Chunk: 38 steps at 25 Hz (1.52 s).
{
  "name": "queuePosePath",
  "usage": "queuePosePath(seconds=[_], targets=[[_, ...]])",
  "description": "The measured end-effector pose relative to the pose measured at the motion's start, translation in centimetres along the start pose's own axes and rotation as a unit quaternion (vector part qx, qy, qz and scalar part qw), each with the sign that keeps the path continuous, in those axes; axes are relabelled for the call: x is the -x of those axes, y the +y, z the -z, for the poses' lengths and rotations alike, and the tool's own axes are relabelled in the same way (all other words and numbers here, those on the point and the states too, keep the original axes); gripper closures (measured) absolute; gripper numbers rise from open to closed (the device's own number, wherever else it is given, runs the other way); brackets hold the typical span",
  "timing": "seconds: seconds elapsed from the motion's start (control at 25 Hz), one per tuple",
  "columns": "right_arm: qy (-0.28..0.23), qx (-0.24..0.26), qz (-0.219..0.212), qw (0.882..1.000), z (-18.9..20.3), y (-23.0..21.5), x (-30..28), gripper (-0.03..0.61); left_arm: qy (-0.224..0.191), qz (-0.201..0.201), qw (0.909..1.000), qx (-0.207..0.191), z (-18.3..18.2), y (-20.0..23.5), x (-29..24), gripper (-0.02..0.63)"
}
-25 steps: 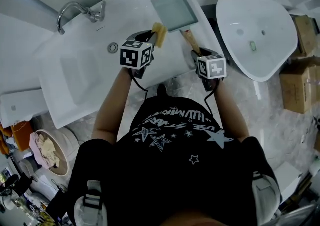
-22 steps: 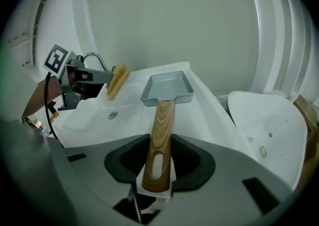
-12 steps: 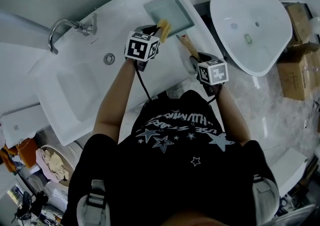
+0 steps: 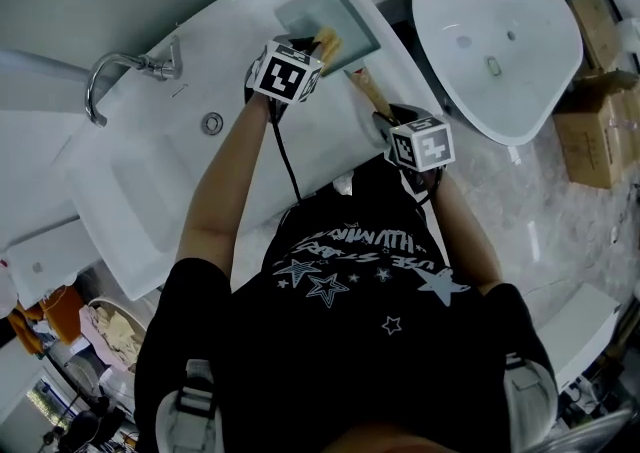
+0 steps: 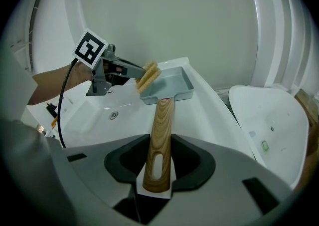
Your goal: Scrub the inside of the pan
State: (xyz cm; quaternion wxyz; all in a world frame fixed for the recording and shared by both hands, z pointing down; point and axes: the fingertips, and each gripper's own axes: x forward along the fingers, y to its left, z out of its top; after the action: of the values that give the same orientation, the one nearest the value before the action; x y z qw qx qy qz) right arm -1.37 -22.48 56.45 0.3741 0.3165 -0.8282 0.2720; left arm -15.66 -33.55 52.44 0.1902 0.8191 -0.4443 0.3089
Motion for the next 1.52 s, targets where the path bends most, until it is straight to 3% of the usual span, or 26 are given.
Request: queuePosePath(seconds=[0.32, 0.8, 1.52], targets=[[0.002, -0.002, -0.015, 1.000, -0.1, -0.4, -0.1, 0.448, 0.048, 0.007, 0.9981, -0.037, 0.1, -1.0, -3.0, 0.563], [0.006, -0.021, -0.041, 0.999, 0.0, -0.5, -0.4, 0.448, 0.132, 0.003, 0.9880, -0.079, 2.6, -1.4, -6.2, 0.563], [0.021, -0.024, -0.049, 0.998, 0.0, -0.6, -0.1, 0.448, 0.138, -0.058, 0.9855, -0.080, 1.4, 4.8, -7.8, 0.563]])
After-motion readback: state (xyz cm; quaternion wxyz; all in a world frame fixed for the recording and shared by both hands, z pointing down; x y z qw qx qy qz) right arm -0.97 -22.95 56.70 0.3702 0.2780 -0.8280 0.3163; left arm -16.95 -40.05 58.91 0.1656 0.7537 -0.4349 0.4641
